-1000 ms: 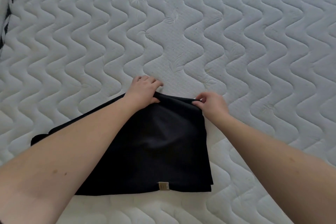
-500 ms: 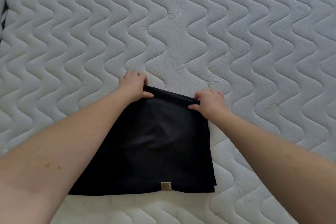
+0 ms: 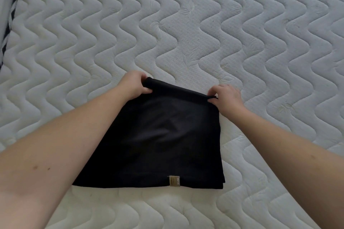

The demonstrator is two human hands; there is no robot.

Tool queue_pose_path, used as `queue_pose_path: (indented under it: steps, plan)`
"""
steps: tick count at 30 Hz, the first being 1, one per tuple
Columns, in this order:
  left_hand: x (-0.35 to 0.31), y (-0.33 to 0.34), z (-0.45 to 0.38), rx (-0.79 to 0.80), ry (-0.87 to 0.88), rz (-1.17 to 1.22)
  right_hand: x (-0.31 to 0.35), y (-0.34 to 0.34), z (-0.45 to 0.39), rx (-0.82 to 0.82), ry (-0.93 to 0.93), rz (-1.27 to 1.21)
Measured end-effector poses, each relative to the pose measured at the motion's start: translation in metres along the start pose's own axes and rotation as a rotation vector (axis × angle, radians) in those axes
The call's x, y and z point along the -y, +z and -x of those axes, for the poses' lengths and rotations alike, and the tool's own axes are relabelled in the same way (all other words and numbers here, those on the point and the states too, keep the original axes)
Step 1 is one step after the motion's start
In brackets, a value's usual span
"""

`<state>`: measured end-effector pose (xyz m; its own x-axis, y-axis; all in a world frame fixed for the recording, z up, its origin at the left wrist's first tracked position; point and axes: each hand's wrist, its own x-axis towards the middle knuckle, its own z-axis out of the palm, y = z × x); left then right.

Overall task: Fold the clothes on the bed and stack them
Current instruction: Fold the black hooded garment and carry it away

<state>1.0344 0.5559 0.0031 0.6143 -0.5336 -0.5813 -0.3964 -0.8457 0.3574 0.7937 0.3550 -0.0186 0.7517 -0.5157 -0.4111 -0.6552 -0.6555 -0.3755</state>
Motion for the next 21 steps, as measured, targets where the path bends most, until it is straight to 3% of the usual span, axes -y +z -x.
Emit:
queue_pose_path:
  steps: [4,12,21]
  plan:
    - [0.002,0.003,0.036,-0.159,0.113,0.12,0.0,-0.001,0.018,-0.071,-0.117,0.004]
    - [0.019,0.036,0.121,-0.135,0.336,-0.011,0.004,0.009,0.068,-0.29,-0.25,0.202]
    - [0.046,0.081,0.181,-0.204,0.52,-0.233,-0.006,0.033,0.131,-0.102,-0.273,0.17]
